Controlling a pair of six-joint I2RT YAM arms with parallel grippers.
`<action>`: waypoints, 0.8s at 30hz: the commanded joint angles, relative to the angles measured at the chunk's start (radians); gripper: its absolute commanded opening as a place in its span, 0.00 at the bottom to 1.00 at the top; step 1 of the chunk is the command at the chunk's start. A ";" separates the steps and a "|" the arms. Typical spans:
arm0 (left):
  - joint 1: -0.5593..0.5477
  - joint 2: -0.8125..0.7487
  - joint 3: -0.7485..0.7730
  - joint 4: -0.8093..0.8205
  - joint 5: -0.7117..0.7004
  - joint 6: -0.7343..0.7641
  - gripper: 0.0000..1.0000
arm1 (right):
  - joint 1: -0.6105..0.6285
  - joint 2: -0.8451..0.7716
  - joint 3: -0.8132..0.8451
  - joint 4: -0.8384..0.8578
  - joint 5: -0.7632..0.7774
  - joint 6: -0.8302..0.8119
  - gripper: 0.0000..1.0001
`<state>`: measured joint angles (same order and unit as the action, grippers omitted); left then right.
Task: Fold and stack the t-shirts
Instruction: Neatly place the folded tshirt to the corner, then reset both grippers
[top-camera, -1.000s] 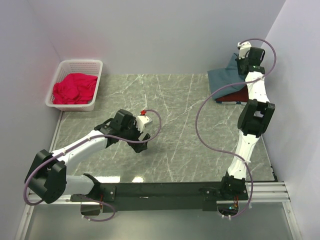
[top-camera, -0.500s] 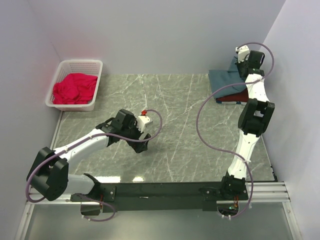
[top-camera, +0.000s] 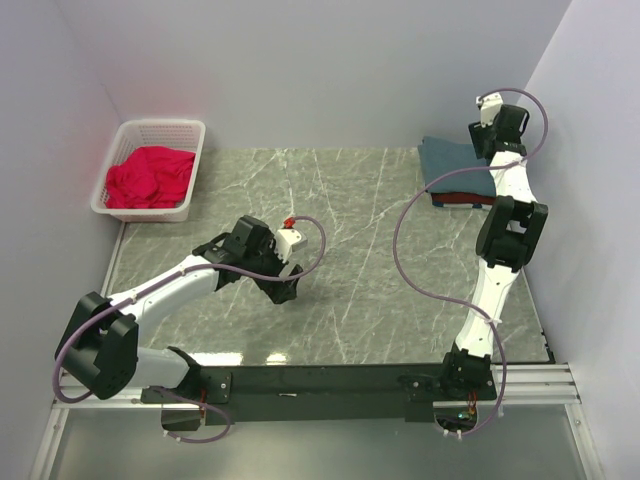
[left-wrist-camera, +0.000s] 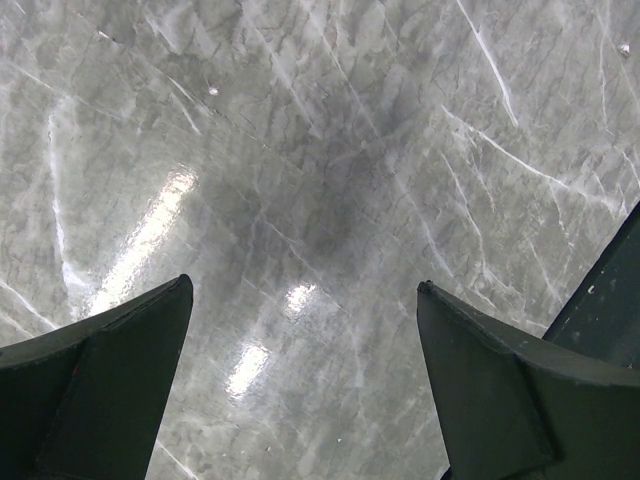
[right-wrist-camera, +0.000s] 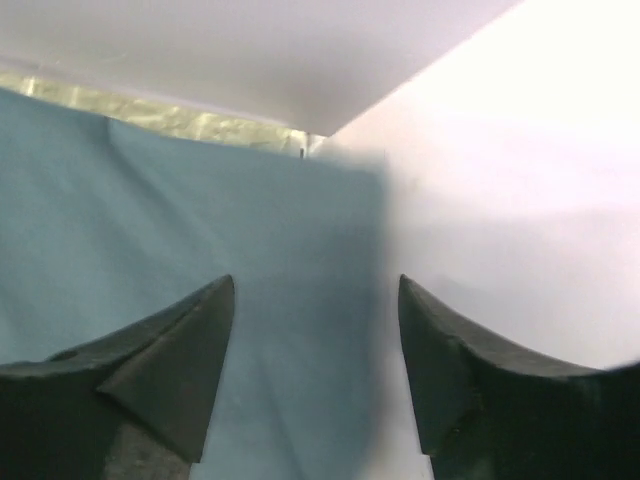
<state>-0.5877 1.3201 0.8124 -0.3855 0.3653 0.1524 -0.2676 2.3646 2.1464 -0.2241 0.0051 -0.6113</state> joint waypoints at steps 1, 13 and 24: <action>0.005 -0.021 0.024 0.011 0.017 -0.010 0.99 | -0.005 -0.030 0.007 0.077 0.041 0.044 0.75; 0.005 -0.054 0.025 0.030 -0.011 -0.053 0.99 | 0.016 -0.131 -0.049 -0.035 -0.045 0.183 0.77; 0.152 0.020 0.247 -0.065 -0.019 -0.198 0.99 | 0.129 -0.507 -0.287 -0.317 -0.296 0.419 0.79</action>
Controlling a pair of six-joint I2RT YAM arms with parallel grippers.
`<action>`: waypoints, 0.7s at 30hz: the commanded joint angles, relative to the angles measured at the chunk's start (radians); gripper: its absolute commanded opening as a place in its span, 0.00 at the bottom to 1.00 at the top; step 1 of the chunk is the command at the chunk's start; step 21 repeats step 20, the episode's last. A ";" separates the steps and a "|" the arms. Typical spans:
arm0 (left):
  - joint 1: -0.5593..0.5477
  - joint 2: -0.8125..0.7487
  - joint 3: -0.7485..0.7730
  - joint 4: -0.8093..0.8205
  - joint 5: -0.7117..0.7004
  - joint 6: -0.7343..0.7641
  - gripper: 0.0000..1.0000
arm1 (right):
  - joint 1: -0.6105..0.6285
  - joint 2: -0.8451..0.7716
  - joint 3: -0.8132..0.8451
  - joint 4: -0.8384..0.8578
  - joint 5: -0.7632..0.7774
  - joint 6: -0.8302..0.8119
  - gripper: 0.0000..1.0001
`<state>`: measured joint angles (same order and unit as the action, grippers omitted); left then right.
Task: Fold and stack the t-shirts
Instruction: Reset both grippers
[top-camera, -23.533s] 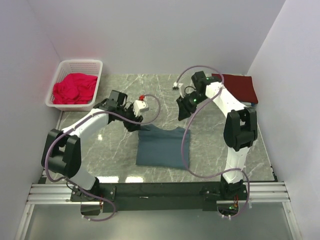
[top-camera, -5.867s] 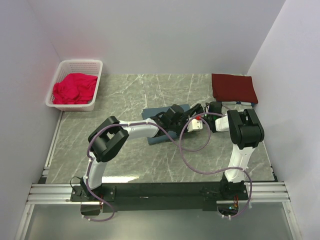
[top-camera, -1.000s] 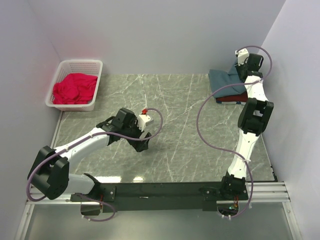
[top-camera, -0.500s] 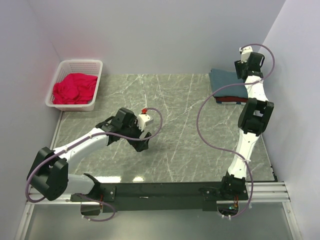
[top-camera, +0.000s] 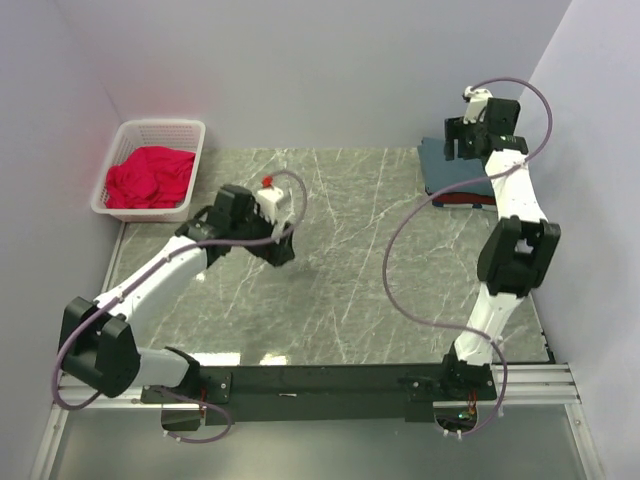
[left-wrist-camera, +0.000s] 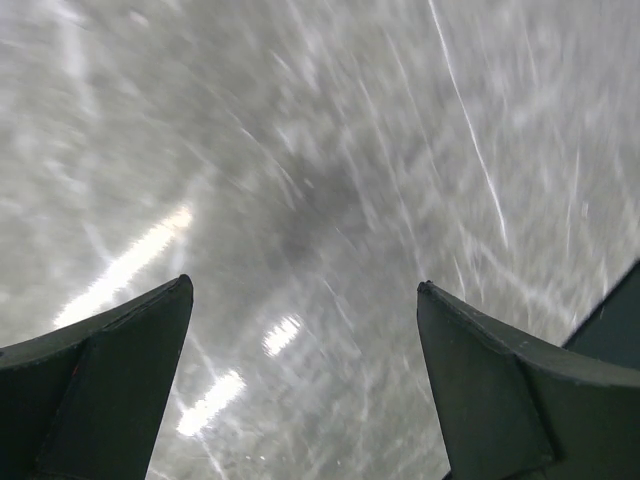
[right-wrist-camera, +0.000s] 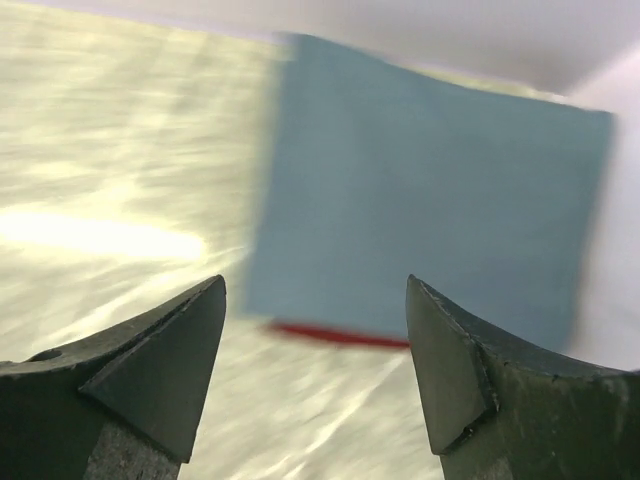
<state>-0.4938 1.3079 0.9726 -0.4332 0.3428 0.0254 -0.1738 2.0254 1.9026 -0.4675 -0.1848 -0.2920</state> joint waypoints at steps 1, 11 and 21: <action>0.081 0.057 0.121 -0.018 0.002 -0.093 0.99 | 0.051 -0.198 -0.069 -0.098 -0.126 0.112 0.79; 0.389 0.162 0.157 0.011 0.039 -0.108 0.99 | 0.140 -0.606 -0.581 -0.145 -0.208 0.169 0.80; 0.405 0.002 -0.018 0.037 -0.088 -0.036 1.00 | 0.143 -0.881 -0.892 -0.138 -0.180 0.133 0.83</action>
